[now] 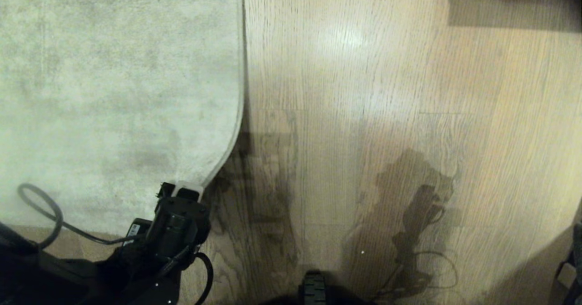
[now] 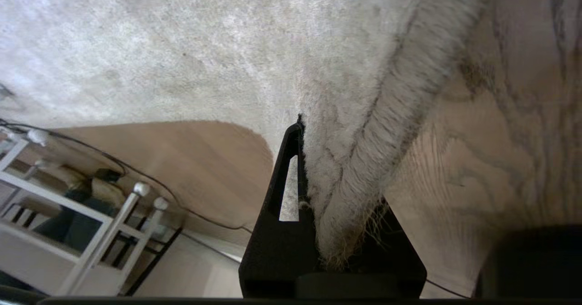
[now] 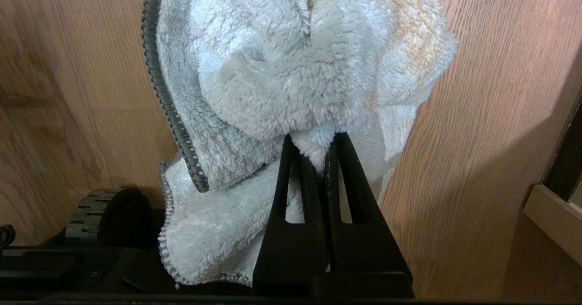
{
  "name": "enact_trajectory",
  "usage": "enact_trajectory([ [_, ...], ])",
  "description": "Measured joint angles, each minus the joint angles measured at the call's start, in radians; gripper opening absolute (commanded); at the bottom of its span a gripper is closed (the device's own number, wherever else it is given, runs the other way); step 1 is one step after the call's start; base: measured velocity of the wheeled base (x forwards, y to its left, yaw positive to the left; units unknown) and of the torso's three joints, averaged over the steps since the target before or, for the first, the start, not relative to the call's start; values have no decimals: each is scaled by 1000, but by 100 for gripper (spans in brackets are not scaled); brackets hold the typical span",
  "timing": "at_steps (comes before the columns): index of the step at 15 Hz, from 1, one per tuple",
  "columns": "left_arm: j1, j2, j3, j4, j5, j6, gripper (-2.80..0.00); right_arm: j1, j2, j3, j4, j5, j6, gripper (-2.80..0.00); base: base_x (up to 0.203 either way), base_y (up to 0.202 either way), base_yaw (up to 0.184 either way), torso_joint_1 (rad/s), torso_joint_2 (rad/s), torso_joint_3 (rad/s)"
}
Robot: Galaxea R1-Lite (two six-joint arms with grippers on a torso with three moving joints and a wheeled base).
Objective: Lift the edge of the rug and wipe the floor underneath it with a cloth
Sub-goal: Lift up the carpet
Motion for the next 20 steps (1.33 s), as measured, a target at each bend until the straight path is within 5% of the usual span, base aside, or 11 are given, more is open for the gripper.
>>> enact_trajectory([
  [11,20,-59,217,-269,-79,1,-280,0,0,0,1,0,0,-280,0,0,0,0,0,0],
  [20,35,-122,259,-279,-83,3,-280,0,0,0,0,0,0,-280,0,0,0,0,0,0],
])
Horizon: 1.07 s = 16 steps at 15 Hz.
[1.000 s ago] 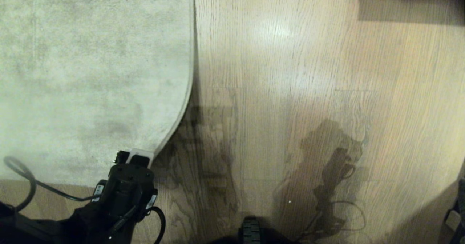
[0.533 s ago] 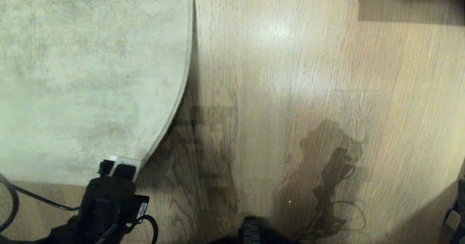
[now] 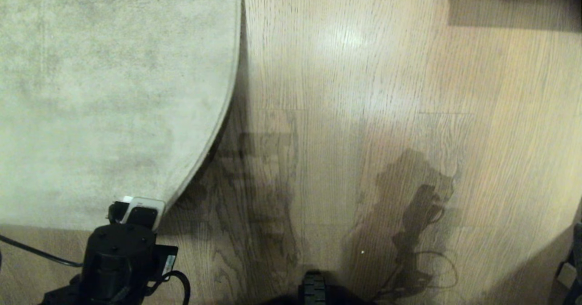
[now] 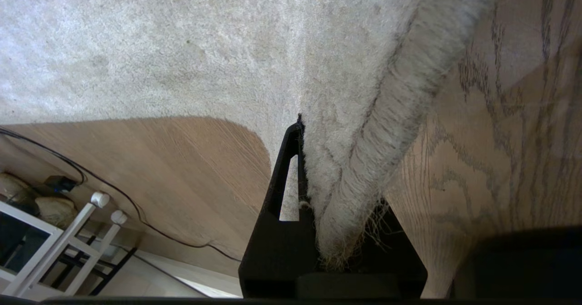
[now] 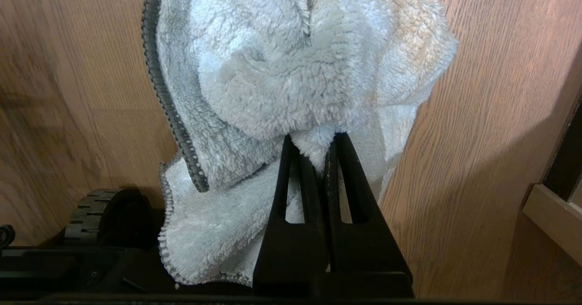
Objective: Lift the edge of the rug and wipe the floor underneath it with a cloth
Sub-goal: Lift up the carpet
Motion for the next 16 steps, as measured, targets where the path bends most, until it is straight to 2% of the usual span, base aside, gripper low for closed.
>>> enact_trajectory([
  [4,0,-2,0,-1,0,-1,-280,0,0,0,0,0,0,-280,0,0,0,0,0,0],
  [8,7,-3,-3,-1,-32,-1,-280,0,0,0,0,0,0,-280,0,0,0,0,0,0],
  [16,9,-6,4,-5,-31,2,-280,0,0,0,1,-1,0,-280,-1,21,0,0,0,0],
])
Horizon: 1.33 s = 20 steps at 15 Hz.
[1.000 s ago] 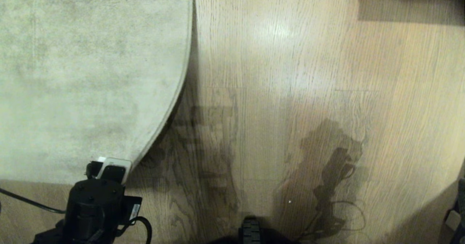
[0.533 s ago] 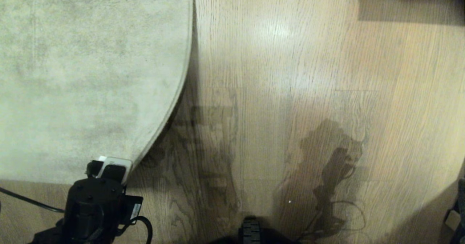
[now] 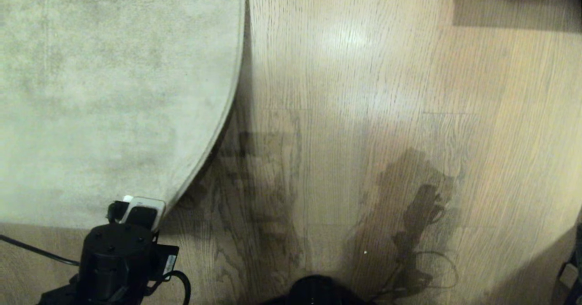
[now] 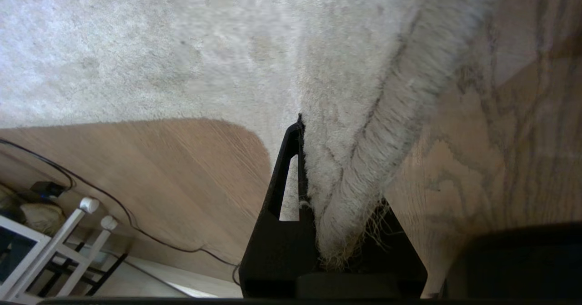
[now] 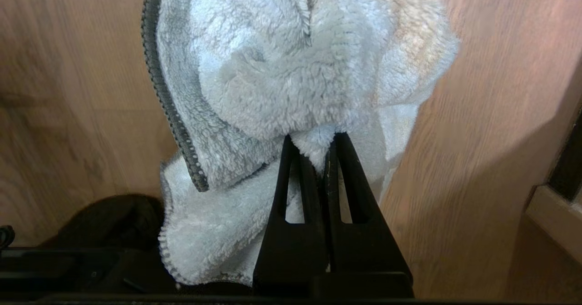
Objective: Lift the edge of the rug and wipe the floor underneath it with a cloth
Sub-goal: Lift up the carpet
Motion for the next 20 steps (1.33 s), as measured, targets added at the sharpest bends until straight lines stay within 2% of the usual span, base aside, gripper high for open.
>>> enact_trajectory([
  [17,0,-4,-1,-2,1,0,-280,0,0,0,-1,0,0,-280,0,189,-3,4,2,1],
  [20,6,-5,-4,-1,2,0,-280,0,0,0,-1,0,0,-280,0,113,1,2,5,3],
])
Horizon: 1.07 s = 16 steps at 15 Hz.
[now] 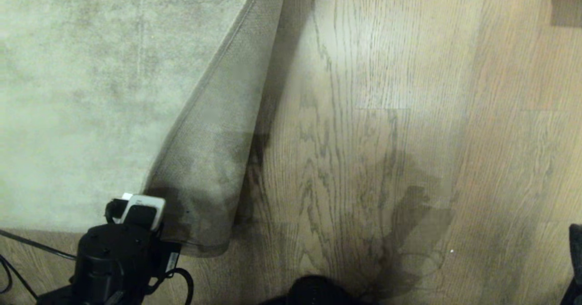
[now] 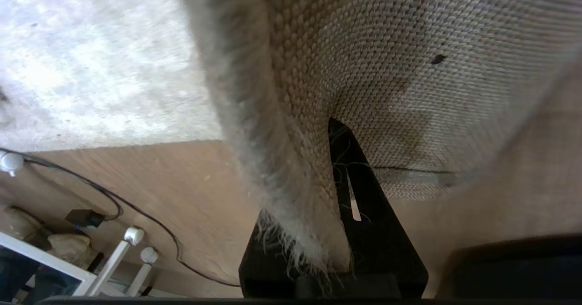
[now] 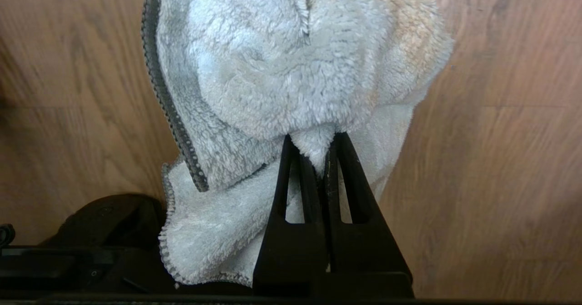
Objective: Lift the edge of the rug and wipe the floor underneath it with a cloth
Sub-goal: Lift up the carpet
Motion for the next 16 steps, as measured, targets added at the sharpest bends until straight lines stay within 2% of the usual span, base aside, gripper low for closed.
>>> enact_trajectory([
  [6,56,6,-74,11,-4,12,-280,1,0,0,1,0,0,-280,0,0,0,0,0,0],
  [8,99,10,-123,11,-32,42,-280,0,0,0,1,0,0,-280,0,0,0,0,0,0],
  [10,148,17,-185,11,-90,71,-280,0,0,0,0,0,0,-280,0,0,0,0,0,0],
  [12,191,27,-260,5,-110,95,-280,0,0,0,0,0,0,-280,0,0,0,0,0,0],
  [14,243,34,-336,-26,-140,153,-280,1,0,0,0,0,0,-280,0,0,0,0,0,0],
  [16,283,38,-380,-107,-200,237,-280,1,0,0,0,0,0,-280,0,0,0,0,0,0],
])
